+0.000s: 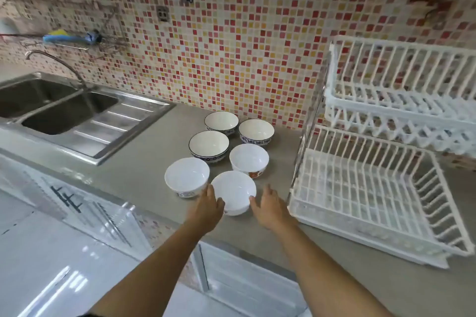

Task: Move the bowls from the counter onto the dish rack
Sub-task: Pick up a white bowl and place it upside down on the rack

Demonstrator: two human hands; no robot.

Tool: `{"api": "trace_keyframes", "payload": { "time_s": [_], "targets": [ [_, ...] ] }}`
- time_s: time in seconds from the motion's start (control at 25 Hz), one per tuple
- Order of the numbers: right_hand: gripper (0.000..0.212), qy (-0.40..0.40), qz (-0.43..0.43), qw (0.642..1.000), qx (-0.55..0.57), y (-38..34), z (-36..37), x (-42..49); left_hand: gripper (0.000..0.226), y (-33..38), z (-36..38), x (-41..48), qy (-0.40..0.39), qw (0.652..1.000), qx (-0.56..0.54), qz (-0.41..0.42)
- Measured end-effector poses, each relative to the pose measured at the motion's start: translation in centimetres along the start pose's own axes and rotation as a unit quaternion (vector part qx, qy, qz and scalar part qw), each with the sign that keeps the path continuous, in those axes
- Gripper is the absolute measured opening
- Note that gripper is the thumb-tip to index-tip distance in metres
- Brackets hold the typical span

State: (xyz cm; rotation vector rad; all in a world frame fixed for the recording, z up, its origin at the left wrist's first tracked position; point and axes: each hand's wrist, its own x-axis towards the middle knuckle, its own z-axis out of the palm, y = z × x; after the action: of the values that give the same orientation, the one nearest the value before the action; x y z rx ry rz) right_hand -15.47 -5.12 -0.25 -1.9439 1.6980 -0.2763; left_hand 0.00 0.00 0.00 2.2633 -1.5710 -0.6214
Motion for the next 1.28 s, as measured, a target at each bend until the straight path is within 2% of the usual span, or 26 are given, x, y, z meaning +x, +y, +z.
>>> {"api": "trace_keyframes", "payload": {
  "time_s": [0.16, 0.24, 0.36, 0.48, 0.6, 0.64, 0.72, 0.76, 0.8, 0.88, 0.92, 1.0, 1.08, 1.16, 1.2, 1.28],
  "targets": [
    [0.070, -0.046, 0.132, 0.984, 0.107, -0.6, 4.0, 2.9, 0.058, -1.4, 2.5, 2.6, -0.010, 0.999, -0.041, -0.021],
    [0.062, -0.059, 0.153, 0.977, 0.139, -1.0, 5.4, 3.7, 0.060, -1.6, 3.5, 3.7, -0.008, 0.999, -0.039, -0.014],
    [0.042, -0.049, 0.136, 0.987, 0.071, -1.0, 5.3, 4.5, 0.067, -2.1, 4.4, 5.2, 0.006, 1.000, -0.015, -0.001],
    [0.045, -0.050, 0.099, 0.993, -0.034, -0.8, 3.2, 4.0, 0.074, -2.6, 4.7, 6.0, 0.032, 0.992, 0.122, 0.027],
    [0.051, -0.023, 0.037, 0.995, -0.089, -0.6, 1.1, 2.8, 0.076, -2.4, 3.8, 6.8, 0.055, 0.981, 0.158, 0.099],
    [0.054, -0.003, 0.016, 0.996, -0.087, -0.6, 0.3, 2.5, 0.073, -1.9, 3.0, 6.9, 0.081, 0.976, 0.151, 0.135],
    [0.058, 0.053, -0.023, 0.997, -0.053, -1.2, -1.7, 1.7, 0.050, -0.1, 0.0, 6.6, 0.140, 0.967, 0.100, 0.188],
    [0.057, 0.100, -0.048, 0.993, -0.033, -1.8, -3.0, 1.3, 0.036, 0.9, -1.9, 6.1, 0.157, 0.969, 0.029, 0.190],
    [0.053, 0.162, -0.082, 0.983, -0.009, -2.5, -4.4, 1.0, 0.033, 2.0, -3.7, 5.7, 0.177, 0.964, -0.050, 0.190],
    [0.042, 0.278, -0.154, 0.947, 0.051, -5.0, -7.5, 0.1, 0.048, 4.0, -6.7, 5.0, 0.196, 0.942, -0.161, 0.217],
    [0.044, 0.315, -0.184, 0.928, 0.074, -6.5, -9.3, -0.6, 0.053, 5.2, -8.4, 4.6, 0.222, 0.919, -0.215, 0.243],
    [0.058, 0.371, -0.239, 0.890, 0.117, -9.3, -13.2, -2.1, 0.051, 8.1, -11.7, 3.8, 0.275, 0.858, -0.320, 0.293],
    [0.052, 0.418, -0.293, 0.848, 0.140, -11.1, -17.3, -3.6, 0.043, 11.5, -14.3, 3.1, 0.280, 0.802, -0.390, 0.355],
    [0.039, 0.446, -0.334, 0.818, 0.140, -11.4, -21.8, -4.7, 0.063, 15.2, -16.5, 2.3, 0.268, 0.758, -0.433, 0.408],
    [0.037, 0.445, -0.344, 0.815, 0.139, -10.9, -23.9, -5.0, 0.068, 16.8, -17.3, 2.1, 0.259, 0.746, -0.442, 0.426],
    [0.039, 0.414, -0.351, 0.825, 0.156, -9.0, -28.0, -5.5, 0.043, 20.5, -18.4, 1.9, 0.230, 0.730, -0.440, 0.470]
  ]
}}
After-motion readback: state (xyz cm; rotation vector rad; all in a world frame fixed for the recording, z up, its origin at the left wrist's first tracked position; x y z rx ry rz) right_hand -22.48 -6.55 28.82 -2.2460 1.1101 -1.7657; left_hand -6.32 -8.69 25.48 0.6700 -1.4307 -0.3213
